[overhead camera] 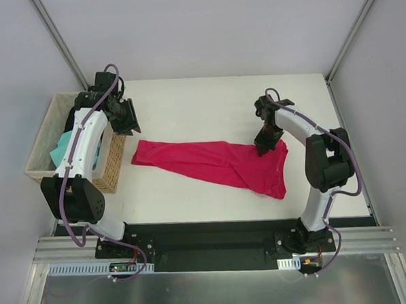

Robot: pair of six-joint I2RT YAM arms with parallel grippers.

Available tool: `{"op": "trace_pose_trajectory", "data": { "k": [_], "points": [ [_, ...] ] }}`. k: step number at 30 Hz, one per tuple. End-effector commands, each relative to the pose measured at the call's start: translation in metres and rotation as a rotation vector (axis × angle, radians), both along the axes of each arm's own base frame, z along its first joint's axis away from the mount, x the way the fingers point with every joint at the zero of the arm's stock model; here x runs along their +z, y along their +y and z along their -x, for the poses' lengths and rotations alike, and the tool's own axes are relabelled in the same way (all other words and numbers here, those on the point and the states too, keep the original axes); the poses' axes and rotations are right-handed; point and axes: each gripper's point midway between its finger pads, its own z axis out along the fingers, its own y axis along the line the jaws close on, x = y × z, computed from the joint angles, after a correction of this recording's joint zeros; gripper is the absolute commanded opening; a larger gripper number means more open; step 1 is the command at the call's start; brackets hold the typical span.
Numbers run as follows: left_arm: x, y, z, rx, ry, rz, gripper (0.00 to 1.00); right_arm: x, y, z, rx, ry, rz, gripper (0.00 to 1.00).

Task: Fold and stack the t-shirts
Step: Rotate the tshirt 90 degrees

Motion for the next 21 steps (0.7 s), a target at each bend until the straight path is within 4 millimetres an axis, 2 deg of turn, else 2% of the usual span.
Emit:
{"op": "trace_pose_trajectory", "data": {
  "k": [1, 12, 16, 17, 21],
  "points": [
    [0.014, -0.002, 0.001, 0.016, -0.043, 0.003, 0.34, -0.014, -0.003, 0.003, -0.046, 0.043, -0.022, 0.01],
    [0.018, -0.007, -0.008, 0.026, -0.046, 0.030, 0.34, -0.029, -0.029, -0.016, -0.090, 0.060, 0.010, 0.01],
    [0.017, -0.006, -0.008, 0.033, -0.041, 0.028, 0.35, -0.029, -0.045, -0.028, -0.090, 0.065, 0.053, 0.01],
    [0.016, -0.005, -0.009, 0.036, -0.042, 0.024, 0.35, -0.025, -0.046, -0.038, -0.087, 0.044, 0.061, 0.01],
    [0.013, -0.002, -0.008, 0.040, -0.031, 0.009, 0.35, -0.029, -0.052, -0.054, -0.046, 0.054, 0.086, 0.01]
  ]
}}
